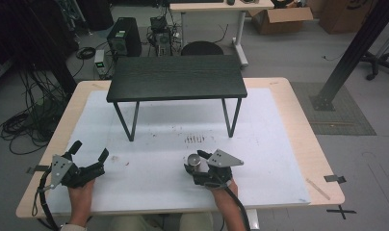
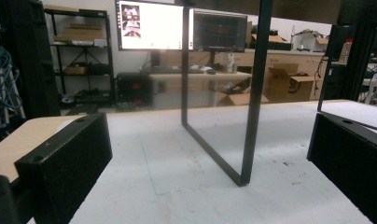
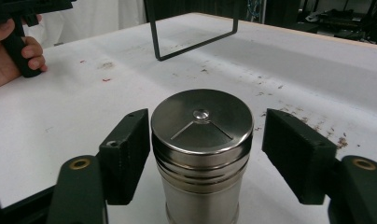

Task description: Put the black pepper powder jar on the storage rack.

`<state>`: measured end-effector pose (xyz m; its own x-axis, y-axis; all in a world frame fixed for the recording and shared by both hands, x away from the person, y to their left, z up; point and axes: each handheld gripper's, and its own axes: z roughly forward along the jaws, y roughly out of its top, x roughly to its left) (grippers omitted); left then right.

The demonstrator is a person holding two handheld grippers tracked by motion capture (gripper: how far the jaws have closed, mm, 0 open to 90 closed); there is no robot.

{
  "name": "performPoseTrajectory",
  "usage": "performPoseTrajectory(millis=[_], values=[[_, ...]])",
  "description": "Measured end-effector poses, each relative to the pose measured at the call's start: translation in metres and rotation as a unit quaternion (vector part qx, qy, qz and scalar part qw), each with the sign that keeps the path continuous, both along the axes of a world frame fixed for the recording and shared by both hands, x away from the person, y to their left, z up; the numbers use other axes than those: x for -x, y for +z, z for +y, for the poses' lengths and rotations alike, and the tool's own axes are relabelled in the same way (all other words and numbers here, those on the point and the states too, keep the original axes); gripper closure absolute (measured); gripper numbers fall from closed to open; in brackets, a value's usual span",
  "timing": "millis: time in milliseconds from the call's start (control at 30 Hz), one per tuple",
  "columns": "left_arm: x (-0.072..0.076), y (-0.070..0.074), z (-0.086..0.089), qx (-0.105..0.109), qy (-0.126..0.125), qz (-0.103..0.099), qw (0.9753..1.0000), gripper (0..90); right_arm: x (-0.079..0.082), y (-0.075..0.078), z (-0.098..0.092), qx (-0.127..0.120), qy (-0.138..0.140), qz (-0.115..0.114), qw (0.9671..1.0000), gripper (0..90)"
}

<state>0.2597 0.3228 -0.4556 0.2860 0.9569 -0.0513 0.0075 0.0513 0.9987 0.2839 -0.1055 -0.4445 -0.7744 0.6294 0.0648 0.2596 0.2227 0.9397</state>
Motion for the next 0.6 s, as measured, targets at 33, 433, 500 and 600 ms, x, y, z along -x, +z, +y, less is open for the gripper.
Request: performPoseTrajectory(millis=[33, 433, 500, 600], values=[[0.0, 0.0, 0.0001, 0.0, 0.0, 0.0, 1.0, 0.2, 0.0, 0.0, -0.0001, 0.0, 0.001, 0.0, 1.0, 33.5], [-0.0002, 0.0001, -0.0004, -0.003, 0.0, 0.001, 1.0, 0.2, 0.0004, 0.0001, -0.001, -0.005, 0.013, -0.002, 0.9999, 48.1], [-0.0002, 0.0001, -0.0004, -0.003, 0.0, 0.001, 1.0, 0.2, 0.0008, 0.0001, -0.001, -0.004, 0.013, -0.003, 0.9999, 48.1], [-0.0003, 0.0001, -0.0005, -0.003, 0.0, 0.001, 1.0, 0.2, 0.0007, 0.0001, -0.0013, -0.006, 0.012, -0.003, 0.9999, 48.3]])
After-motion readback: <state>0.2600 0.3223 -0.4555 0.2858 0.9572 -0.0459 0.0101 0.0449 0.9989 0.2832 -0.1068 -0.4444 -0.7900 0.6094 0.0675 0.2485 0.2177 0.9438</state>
